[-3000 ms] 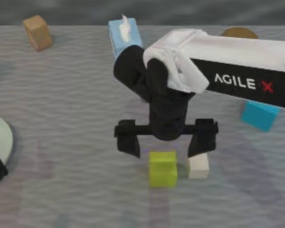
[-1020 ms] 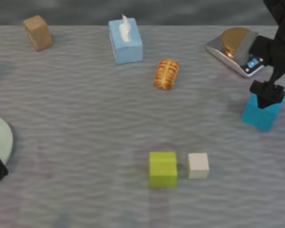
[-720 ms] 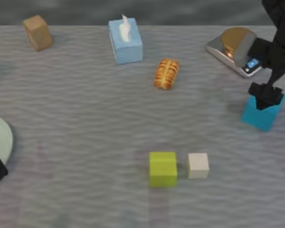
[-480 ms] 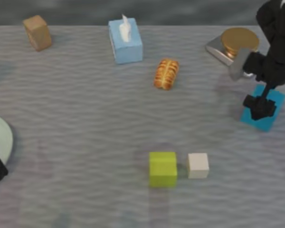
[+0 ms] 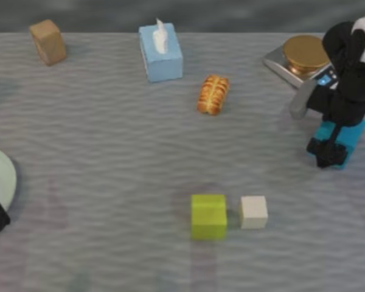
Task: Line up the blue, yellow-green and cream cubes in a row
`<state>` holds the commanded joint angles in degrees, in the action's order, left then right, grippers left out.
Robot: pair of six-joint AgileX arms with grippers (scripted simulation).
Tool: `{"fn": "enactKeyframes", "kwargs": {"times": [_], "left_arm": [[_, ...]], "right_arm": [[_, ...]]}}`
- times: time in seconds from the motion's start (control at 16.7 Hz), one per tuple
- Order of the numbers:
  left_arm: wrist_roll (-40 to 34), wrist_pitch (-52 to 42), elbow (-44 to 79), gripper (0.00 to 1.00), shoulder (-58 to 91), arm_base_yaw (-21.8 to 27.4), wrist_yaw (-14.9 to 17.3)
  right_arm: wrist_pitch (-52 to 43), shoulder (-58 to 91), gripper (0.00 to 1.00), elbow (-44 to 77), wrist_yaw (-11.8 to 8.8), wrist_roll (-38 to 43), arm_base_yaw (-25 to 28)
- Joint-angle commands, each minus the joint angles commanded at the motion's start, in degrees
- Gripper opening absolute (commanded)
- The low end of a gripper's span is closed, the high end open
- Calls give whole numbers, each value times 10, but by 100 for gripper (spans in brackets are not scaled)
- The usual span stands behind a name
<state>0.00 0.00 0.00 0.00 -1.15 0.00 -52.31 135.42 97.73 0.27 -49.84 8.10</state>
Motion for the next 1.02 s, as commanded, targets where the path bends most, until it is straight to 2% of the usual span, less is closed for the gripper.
{"fn": "enactKeyframes", "kwargs": {"times": [0.06,0.84,1.02], "left_arm": [[0,0,0,100,0,0,0],[0,0,0,100,0,0,0],[0,0,0,100,0,0,0]], "right_arm": [[0,0,100,0,0,0,0],[0,0,2,0,0,0,0],[0,0,0,0,0,0,0]]}}
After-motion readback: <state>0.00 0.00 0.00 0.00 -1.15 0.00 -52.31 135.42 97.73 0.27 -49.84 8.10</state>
